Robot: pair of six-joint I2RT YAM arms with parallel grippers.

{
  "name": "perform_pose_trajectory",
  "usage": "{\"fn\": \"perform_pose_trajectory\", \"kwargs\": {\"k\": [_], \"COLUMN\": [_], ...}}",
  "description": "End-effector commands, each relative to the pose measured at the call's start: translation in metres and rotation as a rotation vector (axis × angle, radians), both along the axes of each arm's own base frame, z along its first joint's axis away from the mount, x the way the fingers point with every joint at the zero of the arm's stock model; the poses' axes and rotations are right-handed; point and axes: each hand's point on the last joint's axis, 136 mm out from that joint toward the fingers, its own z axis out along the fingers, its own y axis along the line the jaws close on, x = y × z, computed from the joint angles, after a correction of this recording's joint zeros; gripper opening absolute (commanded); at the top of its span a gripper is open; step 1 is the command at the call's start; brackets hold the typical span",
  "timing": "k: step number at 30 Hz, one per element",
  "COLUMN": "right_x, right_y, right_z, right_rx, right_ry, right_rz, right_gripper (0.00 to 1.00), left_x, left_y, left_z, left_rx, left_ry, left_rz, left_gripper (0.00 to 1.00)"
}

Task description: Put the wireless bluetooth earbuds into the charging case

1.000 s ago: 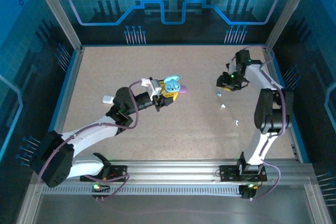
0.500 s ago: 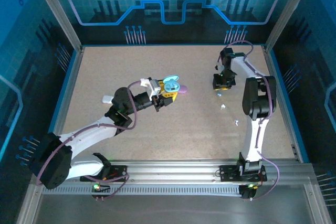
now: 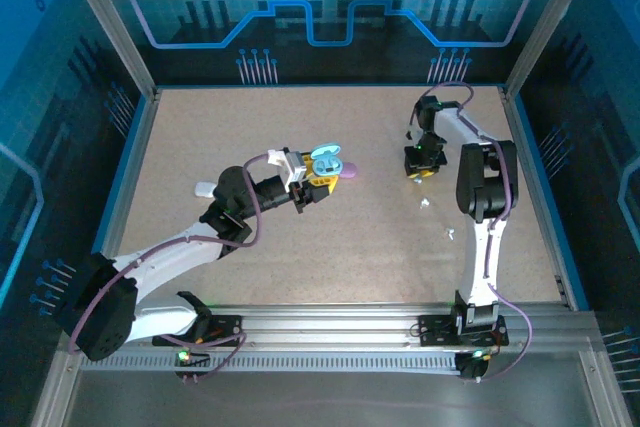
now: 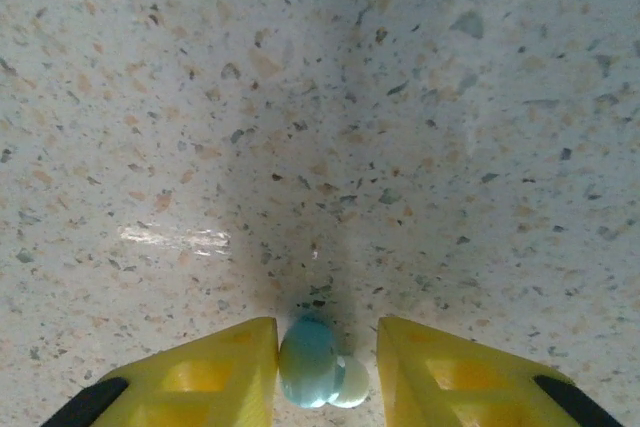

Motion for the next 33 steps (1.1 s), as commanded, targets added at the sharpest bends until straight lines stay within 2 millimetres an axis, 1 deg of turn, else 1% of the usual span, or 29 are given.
{"fn": "perform_pose_trajectory", "kwargs": {"k": [1, 9, 14, 20, 23, 29, 33], "right_x": [-0.001, -0.001, -0.003, -0.002, -0.002, -0.002, -0.003], "right_y": [0.006, 0.007, 0.009, 0.008, 0.010, 0.012, 0.017], "right_z": [-0.003, -0.009, -0.013, -0.018, -0.019, -0.013, -0.006], "right_rx": [-0.015, -0.028, -0.027, -0.030, -0.027, -0.024, -0.002], "right_ry": [0.023, 0.037, 0.048, 0.056, 0.057, 0.045, 0.038], "right_rz": [0.045, 0.073, 0.084, 0.087, 0.089, 0.086, 0.079], "right_gripper": [0.32, 0.31, 0.28, 0.28, 0.24, 0.21, 0.19], "left_x": [-0.003, -0.002, -0.001, -0.001, 0.000, 0.000, 0.001], "left_y": [-0.001, -0.002, -0.002, -0.002, -0.002, -0.003, -0.002], "left_z": [0.016, 0.013, 0.013, 0.012, 0.011, 0.010, 0.010], "left_rx": [-0.022, -0.018, -0.019, -0.017, -0.016, -0.014, -0.014], "left_ry": [-0.041, -0.033, -0.032, -0.031, -0.030, -0.026, -0.026], "left_rz": [-0.003, -0.004, -0.004, -0.002, -0.001, -0.003, 0.003], "left_gripper": [0.33, 0.33, 0.33, 0.33, 0.33, 0.32, 0.33]}}
